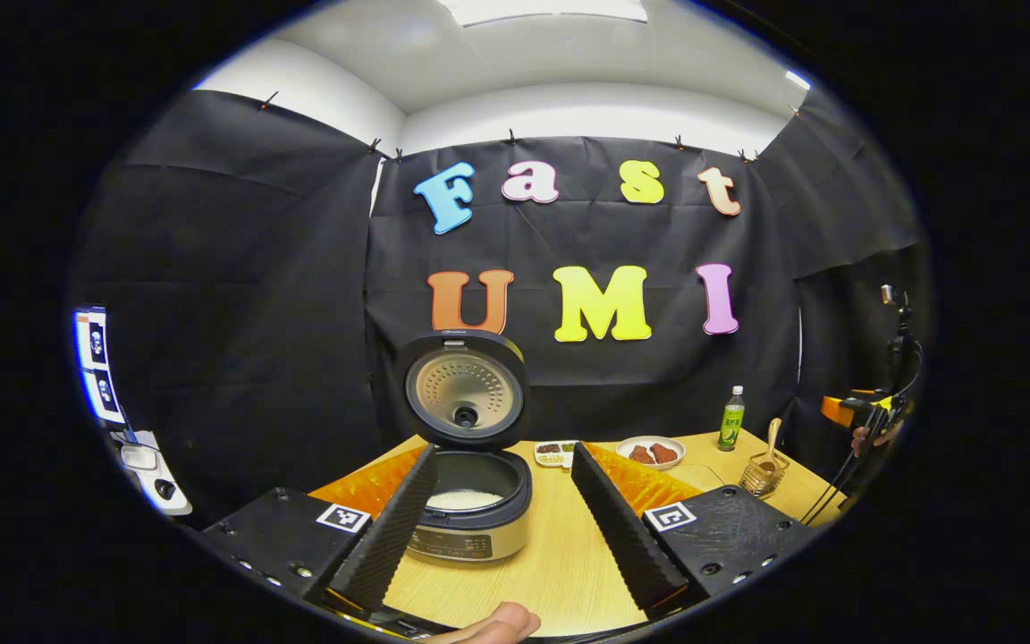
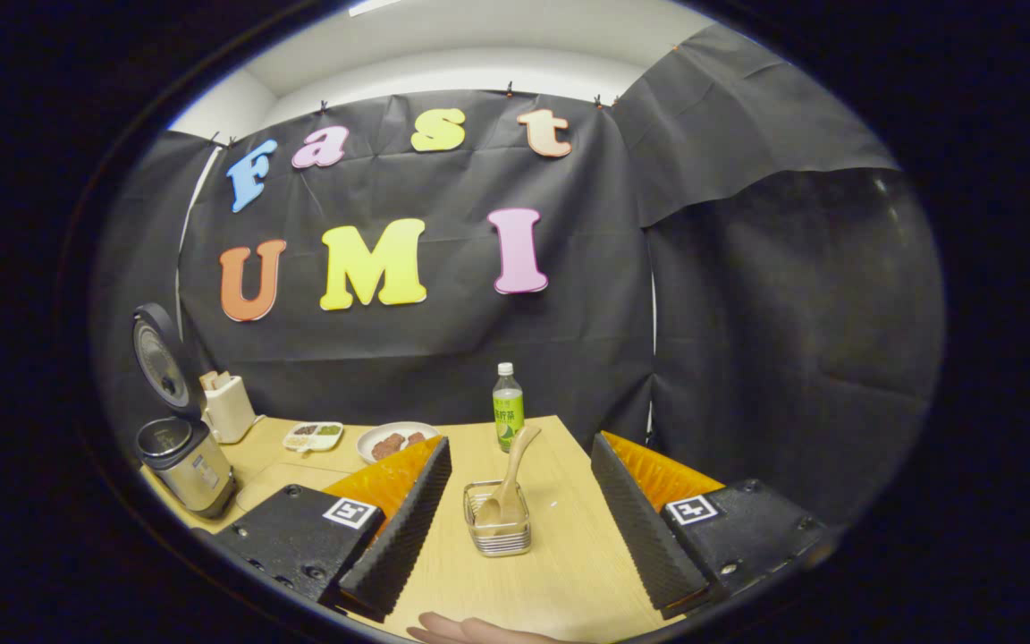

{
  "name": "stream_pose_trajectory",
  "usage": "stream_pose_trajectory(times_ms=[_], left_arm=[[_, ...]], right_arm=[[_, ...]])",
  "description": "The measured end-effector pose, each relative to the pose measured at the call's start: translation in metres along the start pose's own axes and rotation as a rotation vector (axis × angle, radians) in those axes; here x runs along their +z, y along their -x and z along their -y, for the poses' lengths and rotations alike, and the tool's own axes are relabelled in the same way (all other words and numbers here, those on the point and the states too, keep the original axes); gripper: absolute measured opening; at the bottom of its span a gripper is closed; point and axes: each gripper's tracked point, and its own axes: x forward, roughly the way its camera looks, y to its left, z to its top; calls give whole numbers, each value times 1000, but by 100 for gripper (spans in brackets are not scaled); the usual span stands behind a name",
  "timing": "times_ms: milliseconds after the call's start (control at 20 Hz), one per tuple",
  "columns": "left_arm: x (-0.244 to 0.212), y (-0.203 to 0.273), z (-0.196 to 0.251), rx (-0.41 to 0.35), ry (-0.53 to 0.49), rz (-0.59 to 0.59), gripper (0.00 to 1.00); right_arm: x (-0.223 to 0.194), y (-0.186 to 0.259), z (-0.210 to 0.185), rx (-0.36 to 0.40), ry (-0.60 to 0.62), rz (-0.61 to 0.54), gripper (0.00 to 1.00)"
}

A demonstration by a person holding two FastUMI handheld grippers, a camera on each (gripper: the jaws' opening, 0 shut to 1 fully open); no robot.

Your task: Close the left gripper, press the button to open the rice cooker; take a wooden spoon from the chopstick holder with the right hand, scoop a spoonful of rice and pour it into the rice cooker, then put the wooden spoon back into the chopstick holder.

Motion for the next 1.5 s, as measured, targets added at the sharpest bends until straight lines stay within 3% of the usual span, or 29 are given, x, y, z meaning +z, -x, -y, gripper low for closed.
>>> stream_pose_trajectory(times_ms=[300,650,800,1200,1300,1350,1450,1500], left_arm=[[-11,10,25,-48,-22,38,96],[-21,-2,34,-43,-70,51,96],[-29,-13,39,-61,-77,43,96],[-48,-38,40,-83,-56,-1,96],[-54,-41,44,-104,-45,-13,96],[-57,-42,45,-111,-41,-17,96],[-64,-43,50,-124,-46,-26,96],[-67,-43,53,-135,-55,-30,96]], right_arm=[[-34,-74,-5,61,-16,-98,100],[-86,-156,13,11,29,-181,100],[-104,-178,5,57,0,-237,99],[-106,-212,1,150,-77,-310,84],[-112,-216,-2,157,-72,-338,74],[-114,-217,-7,168,-72,-348,78],[-120,-223,-10,179,-66,-375,65],[-120,-221,-14,193,-71,-384,64]])
